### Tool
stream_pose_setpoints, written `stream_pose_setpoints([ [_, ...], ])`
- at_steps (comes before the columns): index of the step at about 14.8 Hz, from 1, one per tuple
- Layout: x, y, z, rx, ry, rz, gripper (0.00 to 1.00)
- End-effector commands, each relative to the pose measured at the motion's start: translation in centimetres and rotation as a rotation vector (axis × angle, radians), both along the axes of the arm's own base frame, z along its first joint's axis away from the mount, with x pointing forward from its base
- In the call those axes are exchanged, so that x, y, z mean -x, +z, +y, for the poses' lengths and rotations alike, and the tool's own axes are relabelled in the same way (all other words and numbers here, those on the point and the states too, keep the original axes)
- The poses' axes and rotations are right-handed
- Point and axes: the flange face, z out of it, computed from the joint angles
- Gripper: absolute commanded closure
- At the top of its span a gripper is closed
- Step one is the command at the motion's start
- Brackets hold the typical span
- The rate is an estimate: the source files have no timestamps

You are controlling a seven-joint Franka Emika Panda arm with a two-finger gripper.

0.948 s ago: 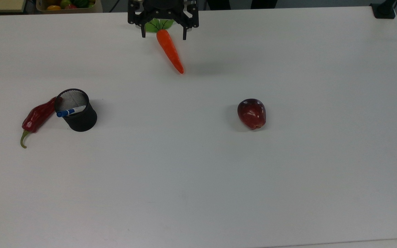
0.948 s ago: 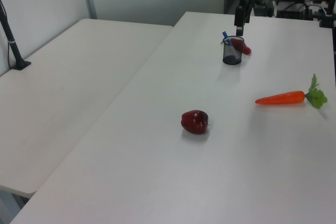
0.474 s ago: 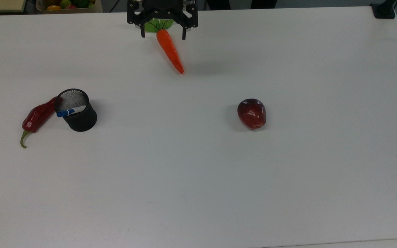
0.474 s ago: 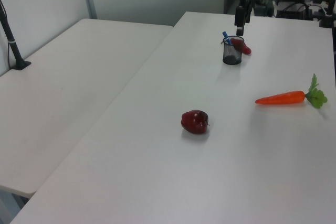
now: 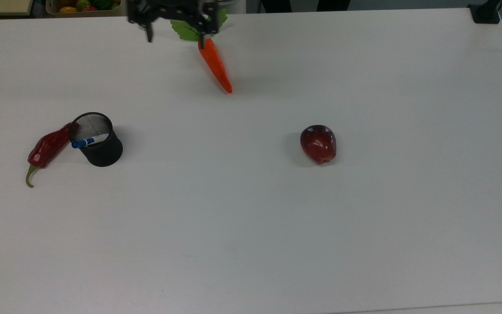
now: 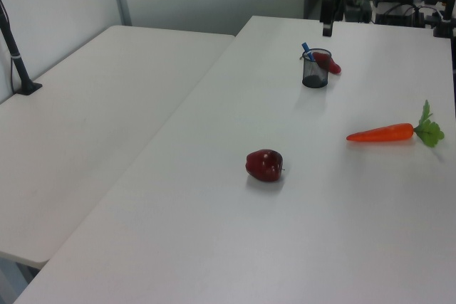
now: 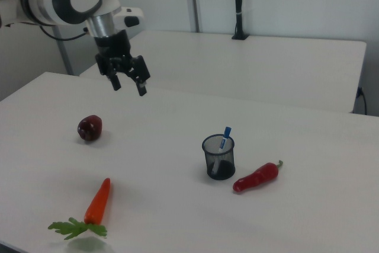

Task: Take marker pen
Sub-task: 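Move the open gripper over the black mesh pen cup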

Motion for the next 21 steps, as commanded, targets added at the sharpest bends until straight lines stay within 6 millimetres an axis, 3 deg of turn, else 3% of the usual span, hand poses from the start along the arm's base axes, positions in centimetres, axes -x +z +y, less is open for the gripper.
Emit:
stream_pose_setpoints([
  [1,-0.1,0.5,-4.8,-0.011,-0.067,-0.027,0.00],
  [3,-1.0,0.2,-7.8,-0.005,-0.111,-0.096,0.00],
  [8,-4.7,-4.7,-15.0,0.030,-0.207,-0.224,0.00],
  [12,-6.6,-8.2,-18.9,0.059,-0.248,-0.307,0.00],
  [15,-7.4,-10.7,-20.2,0.069,-0.258,-0.331,0.00],
  [21,-9.0,-14.6,-19.5,0.069,-0.257,-0.357,0.10],
])
